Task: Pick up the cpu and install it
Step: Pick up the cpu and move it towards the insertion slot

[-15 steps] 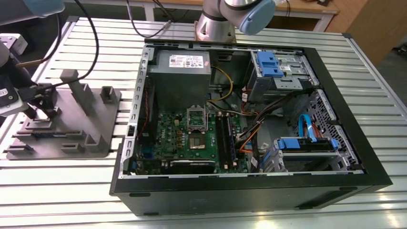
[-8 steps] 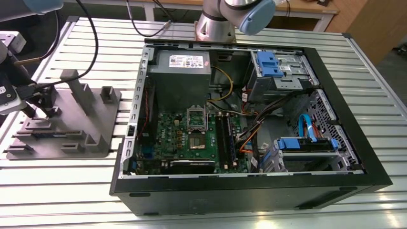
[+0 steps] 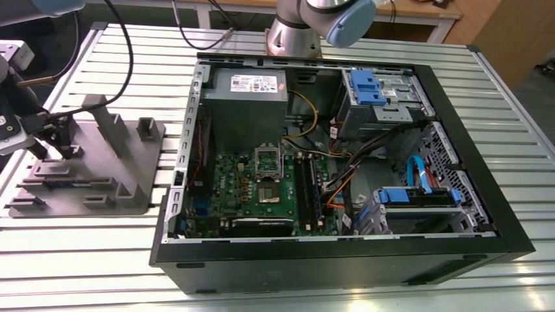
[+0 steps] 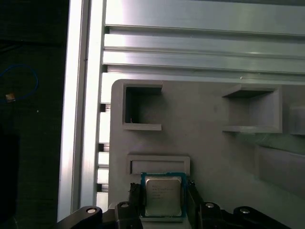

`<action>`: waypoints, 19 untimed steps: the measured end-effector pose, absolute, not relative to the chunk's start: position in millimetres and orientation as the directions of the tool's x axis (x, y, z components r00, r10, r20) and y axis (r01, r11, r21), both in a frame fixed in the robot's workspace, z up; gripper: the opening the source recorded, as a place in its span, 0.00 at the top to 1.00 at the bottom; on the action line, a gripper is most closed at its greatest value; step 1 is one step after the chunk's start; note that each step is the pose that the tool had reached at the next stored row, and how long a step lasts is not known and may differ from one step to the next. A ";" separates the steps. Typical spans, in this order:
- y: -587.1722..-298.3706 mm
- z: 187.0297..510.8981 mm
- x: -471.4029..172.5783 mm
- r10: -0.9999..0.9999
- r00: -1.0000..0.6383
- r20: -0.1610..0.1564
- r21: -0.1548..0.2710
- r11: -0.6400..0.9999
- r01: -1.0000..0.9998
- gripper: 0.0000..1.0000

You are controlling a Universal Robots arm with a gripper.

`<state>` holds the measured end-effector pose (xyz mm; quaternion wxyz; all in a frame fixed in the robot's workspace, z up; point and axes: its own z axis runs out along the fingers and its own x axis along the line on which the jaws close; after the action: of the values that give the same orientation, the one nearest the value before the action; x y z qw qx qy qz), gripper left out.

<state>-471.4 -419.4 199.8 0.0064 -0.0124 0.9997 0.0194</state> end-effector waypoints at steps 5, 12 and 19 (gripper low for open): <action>-419.4 200.5 -471.4 -0.025 -1.000 -0.013 0.039 0.999 -0.025 0.53; -419.5 201.6 -471.4 -0.024 -1.000 -0.013 0.039 0.999 -0.025 0.53; -419.5 203.9 -471.4 -0.024 -1.000 -0.014 0.039 0.999 -0.025 0.53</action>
<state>-471.4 -419.5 203.9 0.0066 -0.0123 0.9997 0.0197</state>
